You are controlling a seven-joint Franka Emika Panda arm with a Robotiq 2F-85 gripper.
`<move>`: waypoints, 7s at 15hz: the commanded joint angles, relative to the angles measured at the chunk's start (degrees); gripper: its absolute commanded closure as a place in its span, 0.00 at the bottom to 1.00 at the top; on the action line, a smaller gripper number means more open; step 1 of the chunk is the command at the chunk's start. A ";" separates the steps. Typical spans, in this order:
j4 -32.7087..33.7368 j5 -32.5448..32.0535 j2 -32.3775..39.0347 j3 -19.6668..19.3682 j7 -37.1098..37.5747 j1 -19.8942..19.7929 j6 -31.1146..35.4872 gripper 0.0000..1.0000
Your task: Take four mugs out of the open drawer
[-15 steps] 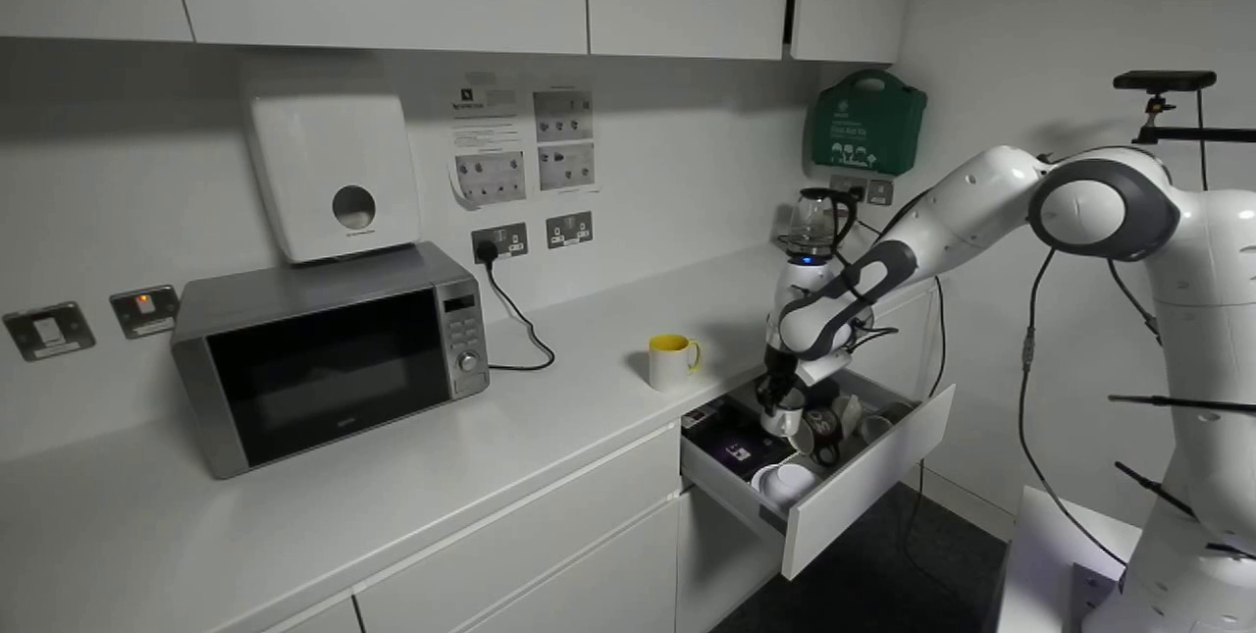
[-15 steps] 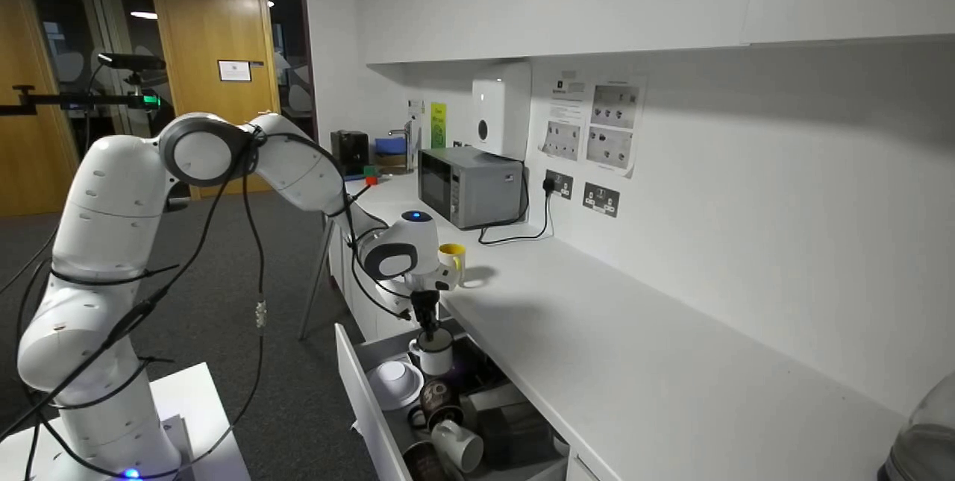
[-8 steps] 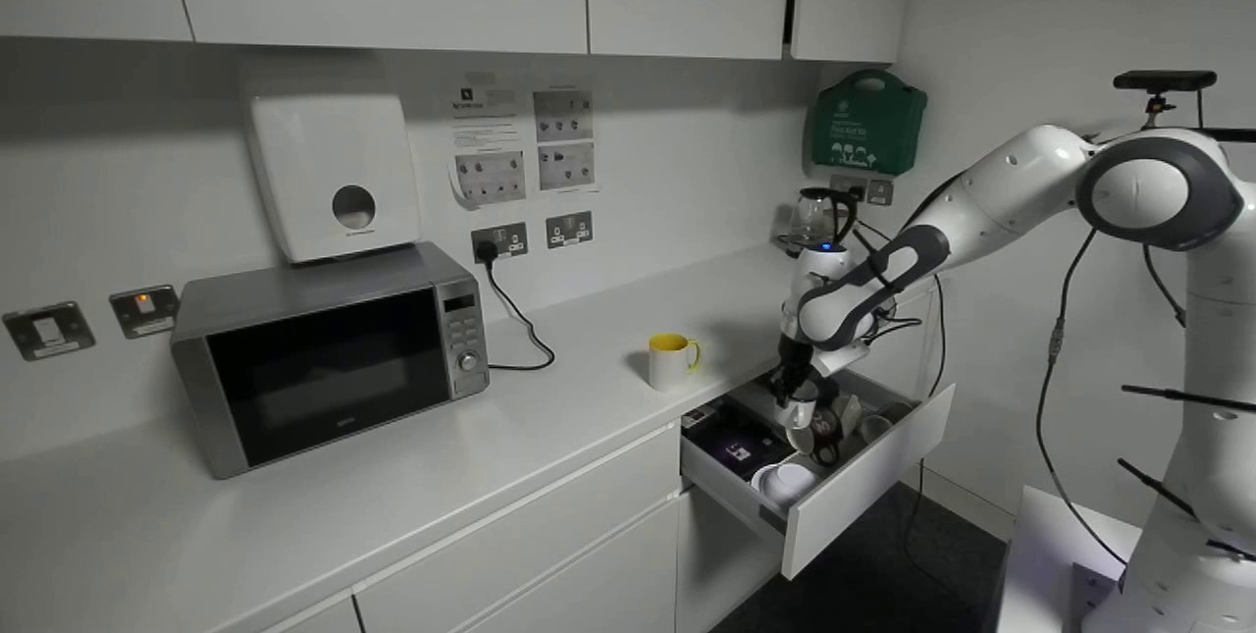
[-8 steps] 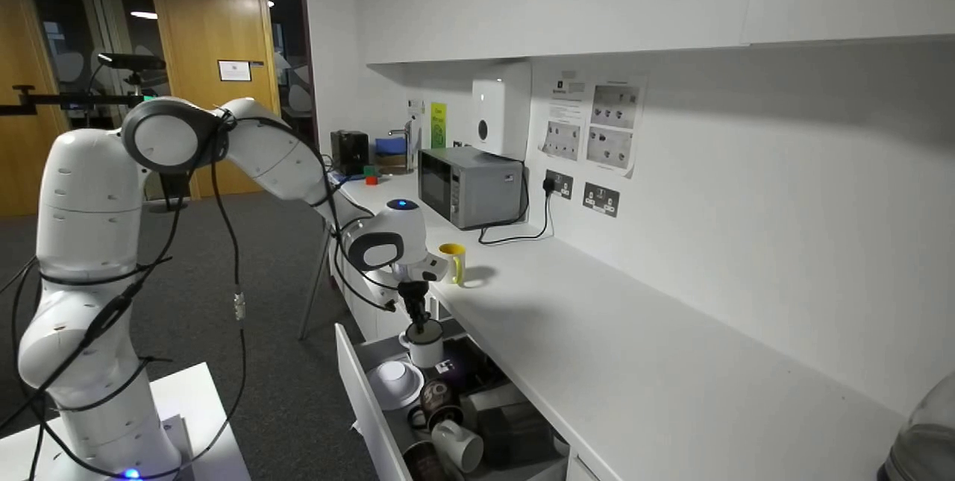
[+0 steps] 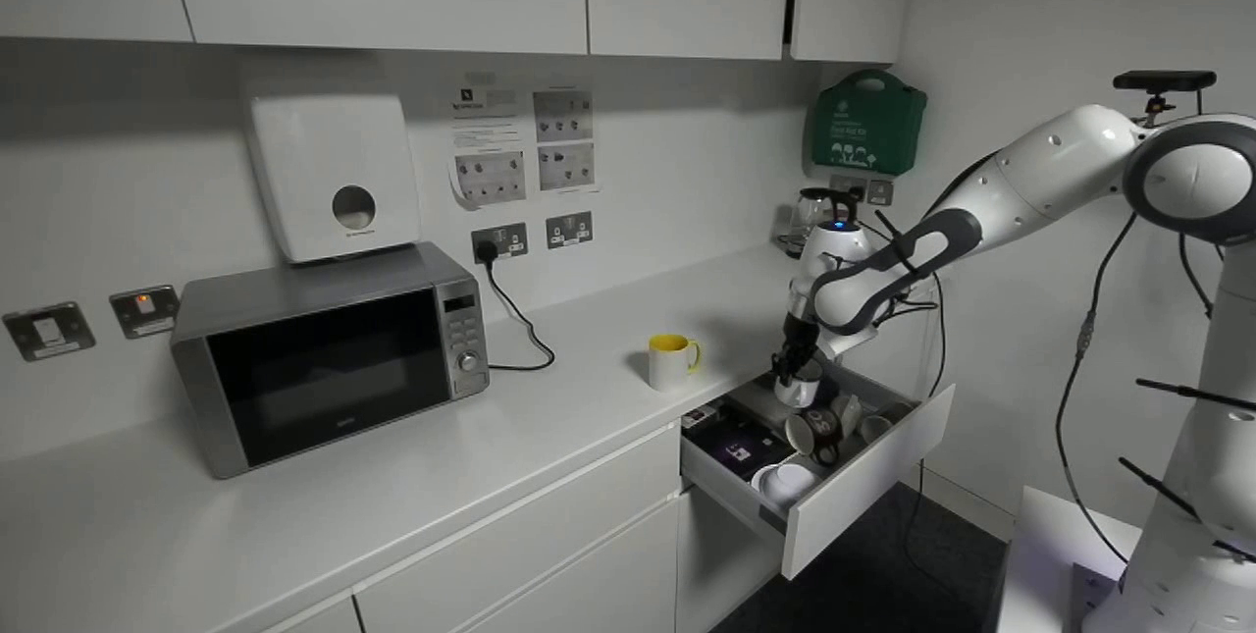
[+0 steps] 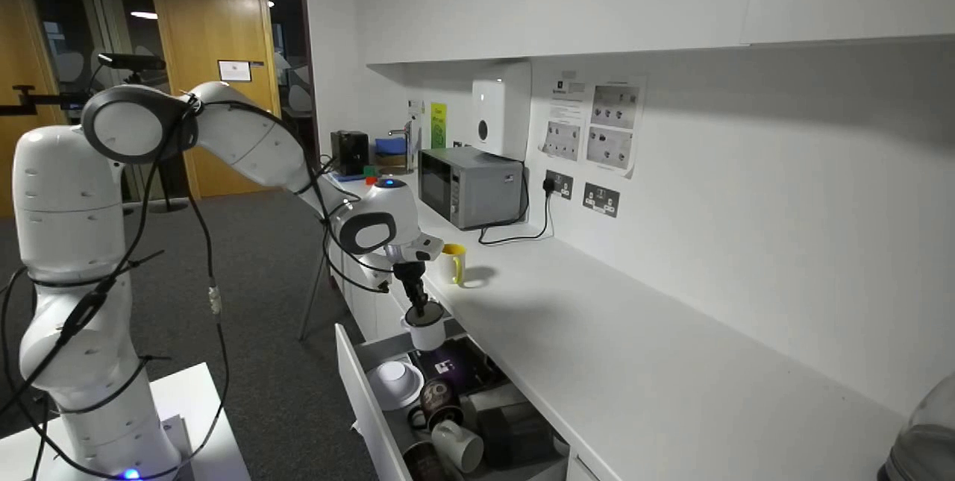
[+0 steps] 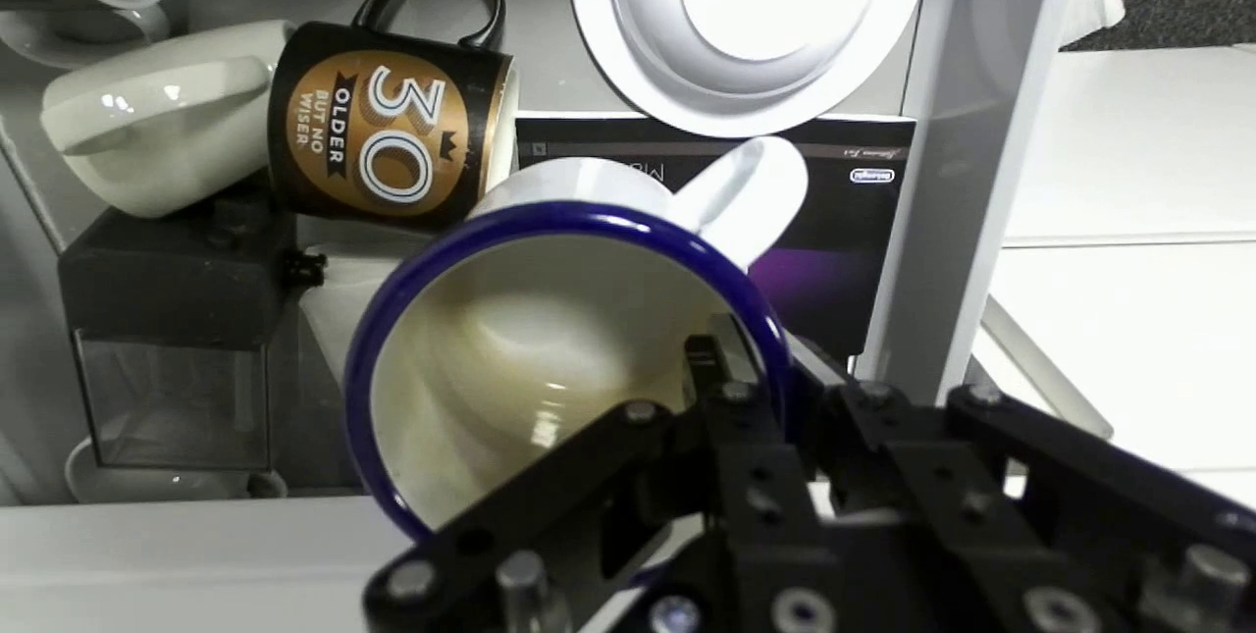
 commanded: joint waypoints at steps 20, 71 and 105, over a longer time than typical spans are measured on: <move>17.87 -15.44 -2.21 0.95 5.45 4.63 -17.86 0.98; 49.32 -7.25 25.43 1.71 -4.19 3.49 -26.71 0.98; 54.67 -3.44 28.73 1.44 -4.55 1.80 -34.64 0.00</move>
